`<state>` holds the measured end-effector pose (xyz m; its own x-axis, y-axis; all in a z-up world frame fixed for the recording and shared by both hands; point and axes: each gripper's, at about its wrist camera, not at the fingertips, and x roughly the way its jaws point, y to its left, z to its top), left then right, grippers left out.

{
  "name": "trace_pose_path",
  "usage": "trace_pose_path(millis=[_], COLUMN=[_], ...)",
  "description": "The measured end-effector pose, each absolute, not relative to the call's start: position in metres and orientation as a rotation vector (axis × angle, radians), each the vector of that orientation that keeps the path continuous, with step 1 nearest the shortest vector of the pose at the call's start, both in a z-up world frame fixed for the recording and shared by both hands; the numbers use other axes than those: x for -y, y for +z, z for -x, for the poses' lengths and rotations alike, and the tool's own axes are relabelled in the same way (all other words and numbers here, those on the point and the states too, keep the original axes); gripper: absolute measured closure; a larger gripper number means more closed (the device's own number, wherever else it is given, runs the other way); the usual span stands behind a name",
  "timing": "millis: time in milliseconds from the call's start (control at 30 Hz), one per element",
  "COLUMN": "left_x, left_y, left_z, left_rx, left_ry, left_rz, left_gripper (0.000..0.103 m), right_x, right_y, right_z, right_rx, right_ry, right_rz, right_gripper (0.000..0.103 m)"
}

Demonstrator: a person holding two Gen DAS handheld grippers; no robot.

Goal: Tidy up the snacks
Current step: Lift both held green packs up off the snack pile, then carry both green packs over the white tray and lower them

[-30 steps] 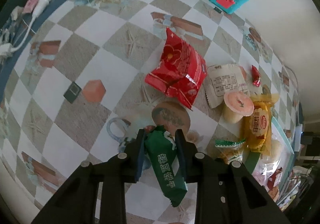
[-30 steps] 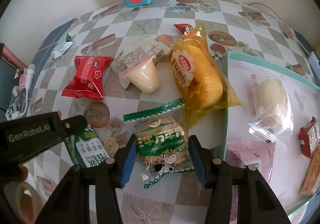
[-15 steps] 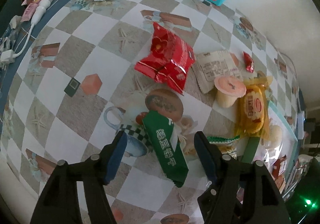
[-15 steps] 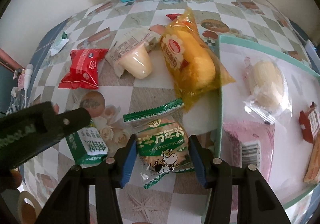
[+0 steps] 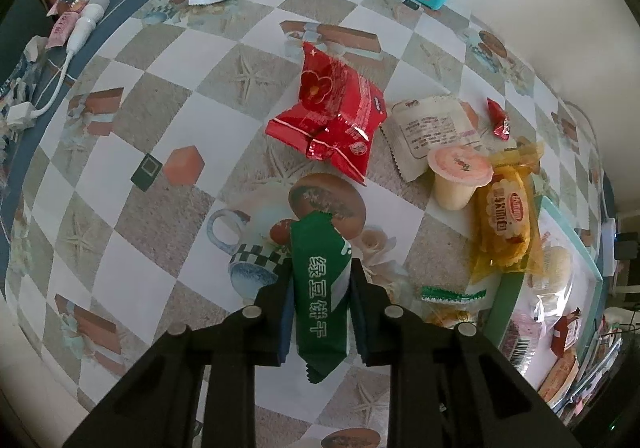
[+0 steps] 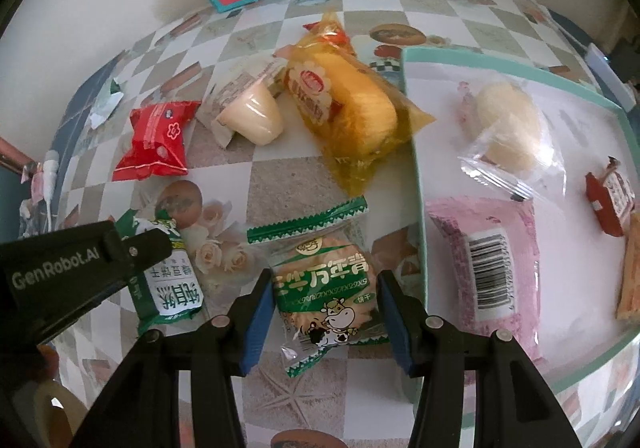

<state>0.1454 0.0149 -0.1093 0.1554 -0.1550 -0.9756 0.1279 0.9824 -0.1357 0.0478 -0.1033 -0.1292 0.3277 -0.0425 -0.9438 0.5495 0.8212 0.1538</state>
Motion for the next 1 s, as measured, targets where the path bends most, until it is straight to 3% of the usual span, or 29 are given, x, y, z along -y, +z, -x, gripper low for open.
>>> trace_pose_path(millis=[700,1000], left_x=[-0.027,-0.014], left_y=[-0.03,-0.017], left_z=[-0.133,-0.124], left_rx=[-1.203,-1.184], left_ry=[-0.245,-0.286], left_rz=[0.093,0.079], left_gripper=[0.077,0.077], right_x=[0.12,0.167], right_y=[-0.045,-0.037], right_z=[-0.03,-0.004], right_rx=[-0.955,-0.915], right_ry=[-0.384,-0.507], right_rz=[-0.566,-0.66], right_gripper=[0.049,0.049])
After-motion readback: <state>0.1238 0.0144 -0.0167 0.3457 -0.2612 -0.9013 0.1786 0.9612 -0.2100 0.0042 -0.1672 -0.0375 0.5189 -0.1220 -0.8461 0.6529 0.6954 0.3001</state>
